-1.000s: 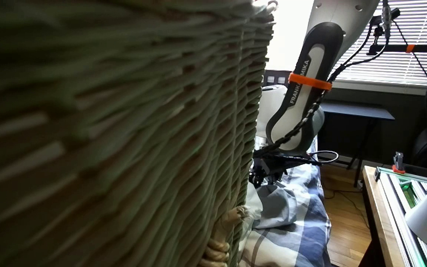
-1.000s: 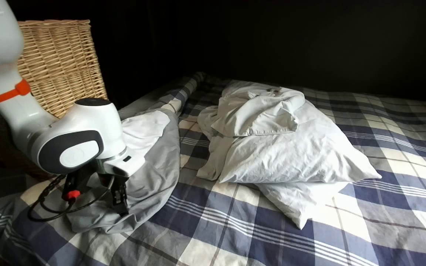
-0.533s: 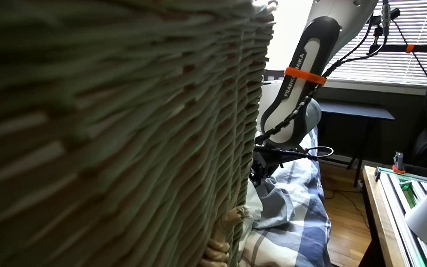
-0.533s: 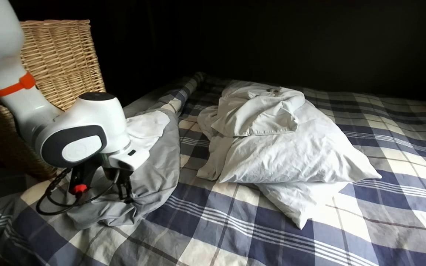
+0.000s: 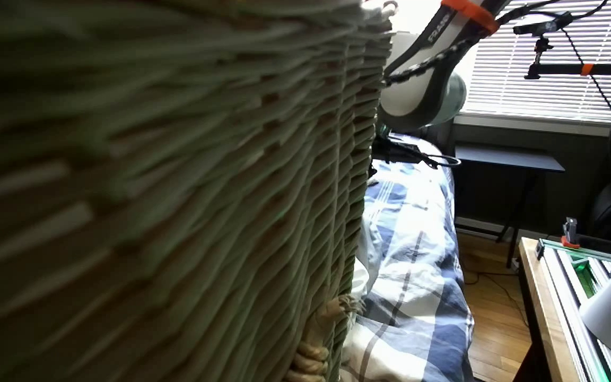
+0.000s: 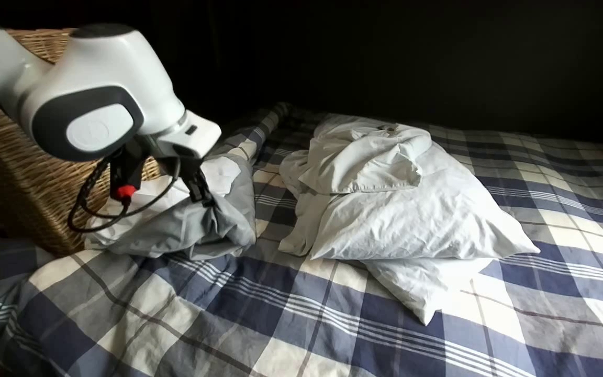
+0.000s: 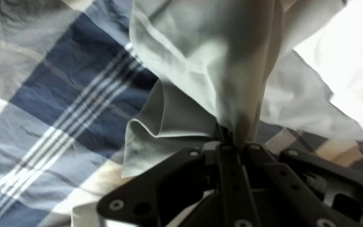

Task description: Lift the grey pillow case cover and put it in the washing basket

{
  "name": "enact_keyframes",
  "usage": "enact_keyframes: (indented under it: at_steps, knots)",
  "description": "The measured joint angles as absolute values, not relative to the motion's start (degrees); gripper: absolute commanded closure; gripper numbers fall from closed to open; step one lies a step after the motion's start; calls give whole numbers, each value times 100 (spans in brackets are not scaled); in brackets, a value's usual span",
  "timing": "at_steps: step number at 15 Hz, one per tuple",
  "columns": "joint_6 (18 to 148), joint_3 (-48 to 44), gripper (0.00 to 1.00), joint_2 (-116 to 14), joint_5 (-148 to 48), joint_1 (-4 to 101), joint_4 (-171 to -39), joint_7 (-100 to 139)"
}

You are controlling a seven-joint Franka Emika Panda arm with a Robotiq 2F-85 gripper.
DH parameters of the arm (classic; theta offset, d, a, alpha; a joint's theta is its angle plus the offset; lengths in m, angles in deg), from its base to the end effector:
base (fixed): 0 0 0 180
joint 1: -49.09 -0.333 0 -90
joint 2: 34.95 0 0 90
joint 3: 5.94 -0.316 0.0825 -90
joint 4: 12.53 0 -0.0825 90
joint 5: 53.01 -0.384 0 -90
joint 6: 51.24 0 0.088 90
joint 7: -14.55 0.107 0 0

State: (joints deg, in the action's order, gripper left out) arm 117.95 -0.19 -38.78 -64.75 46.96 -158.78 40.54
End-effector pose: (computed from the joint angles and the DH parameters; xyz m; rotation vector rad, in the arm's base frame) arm 0.4816 -0.0443 0.2784 -2.7909 1.0351 -0.4717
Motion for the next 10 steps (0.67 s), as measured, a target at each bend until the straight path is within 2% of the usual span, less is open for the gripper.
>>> enact_keyframes:
  at_steps: [6, 10]
  knots:
    - [12069, -328, 98, -1864, -6500, 4619, -16232, 3765]
    - [12019, -409, 98, -1693, -6548, 4679, -16280, 3741]
